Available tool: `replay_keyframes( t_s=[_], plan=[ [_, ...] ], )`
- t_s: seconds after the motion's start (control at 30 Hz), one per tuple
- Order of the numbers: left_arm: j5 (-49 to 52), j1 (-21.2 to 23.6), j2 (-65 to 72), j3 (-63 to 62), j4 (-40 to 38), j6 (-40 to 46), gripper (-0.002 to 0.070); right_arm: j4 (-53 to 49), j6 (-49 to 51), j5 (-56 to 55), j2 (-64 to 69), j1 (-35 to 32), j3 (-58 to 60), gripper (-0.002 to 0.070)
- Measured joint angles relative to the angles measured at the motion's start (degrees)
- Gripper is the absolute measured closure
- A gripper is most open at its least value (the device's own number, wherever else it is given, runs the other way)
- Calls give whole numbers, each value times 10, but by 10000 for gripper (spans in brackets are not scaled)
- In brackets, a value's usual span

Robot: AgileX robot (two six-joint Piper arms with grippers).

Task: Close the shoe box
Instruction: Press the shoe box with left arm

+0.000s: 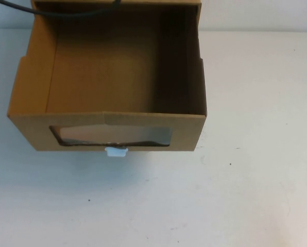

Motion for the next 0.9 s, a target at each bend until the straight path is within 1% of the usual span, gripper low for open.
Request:
replay_keyframes(
  t_s=[0.07,0.2,0.53,0.6,0.67,0.8,0.9],
  plan=[
    [13,-4,45,-49,0,-10,680,0,0,0,0,0,0,689],
    [15,-4,109,-105,0,-21,680,0,0,0,0,0,0,689],
    [7,-4,161,-118,2,-24,680,0,0,-1,0,0,0,689],
    [6,-4,163,-119,-1,-25,680,7,0,-18,0,0,0,689],
    [4,-4,164,-120,-2,-25,680,34,0,-54,0,0,0,689],
    [3,-4,164,-120,-4,-25,680,163,0,-114,0,0,0,689],
    [3,-4,164,-120,-4,-25,680,235,0,-142,0,0,0,689]
  ],
)
